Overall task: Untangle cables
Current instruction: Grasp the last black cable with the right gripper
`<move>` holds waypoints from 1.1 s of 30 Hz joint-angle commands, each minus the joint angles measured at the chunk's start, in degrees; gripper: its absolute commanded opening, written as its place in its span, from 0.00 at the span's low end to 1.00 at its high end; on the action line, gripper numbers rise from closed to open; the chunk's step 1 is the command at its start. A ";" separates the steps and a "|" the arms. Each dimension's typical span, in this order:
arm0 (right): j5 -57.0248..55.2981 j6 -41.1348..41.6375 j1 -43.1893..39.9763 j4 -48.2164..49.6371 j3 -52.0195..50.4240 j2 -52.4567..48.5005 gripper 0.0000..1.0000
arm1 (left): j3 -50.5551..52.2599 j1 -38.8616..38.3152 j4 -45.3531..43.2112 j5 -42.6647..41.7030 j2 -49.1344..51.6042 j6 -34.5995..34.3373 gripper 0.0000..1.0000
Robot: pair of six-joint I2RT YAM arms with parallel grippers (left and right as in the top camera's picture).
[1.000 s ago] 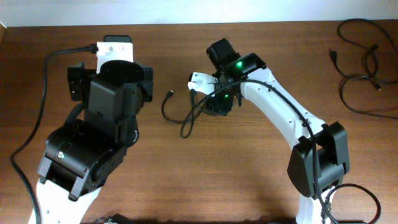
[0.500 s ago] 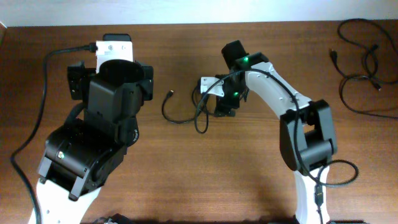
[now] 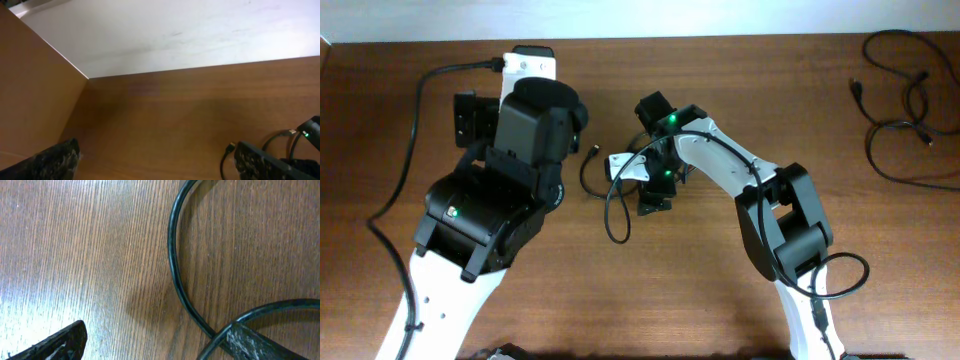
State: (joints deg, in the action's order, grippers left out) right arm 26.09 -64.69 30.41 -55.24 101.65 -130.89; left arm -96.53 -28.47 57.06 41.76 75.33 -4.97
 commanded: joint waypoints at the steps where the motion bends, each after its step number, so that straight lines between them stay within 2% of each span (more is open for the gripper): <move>1: 0.07 0.50 -0.07 -0.17 -0.46 -0.48 0.90 | -0.44 0.04 -0.70 0.00 -0.72 0.70 0.99; 13: -1.44 0.55 -1.70 1.53 -0.50 -1.64 0.86 | -0.44 0.04 -0.63 0.26 -0.72 0.72 0.99; 20: -1.40 0.79 -2.08 1.70 -0.50 -5.25 0.77 | -0.44 0.04 -0.66 0.28 -0.72 0.72 0.99; 21: -1.40 1.29 -1.97 1.75 -0.50 -5.42 0.73 | -0.44 0.04 -0.66 0.28 -0.72 0.72 0.99; 22: -1.42 1.29 -1.95 1.75 -0.50 -5.42 0.59 | -0.44 0.04 -0.66 0.28 -0.72 0.72 0.99; 23: -1.46 1.27 -1.95 1.75 -0.50 -5.42 0.40 | -0.44 0.04 -0.66 0.28 -0.72 0.72 0.99; 24: -1.46 1.25 -1.95 1.79 -0.50 -5.42 0.04 | -0.44 0.04 -0.66 0.28 -0.72 0.72 0.99; 29: -1.42 1.79 -1.95 1.77 -0.50 -5.44 0.04 | -0.44 0.04 -0.57 1.44 -0.79 0.72 0.99; 33: -1.77 5.29 -2.14 1.55 0.13 -5.09 0.04 | -0.44 0.04 -0.57 2.21 -1.11 0.72 0.99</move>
State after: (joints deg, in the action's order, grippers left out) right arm 26.06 -62.65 28.42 -53.08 101.84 -133.36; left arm -96.53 -28.47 56.53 42.44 75.31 -4.97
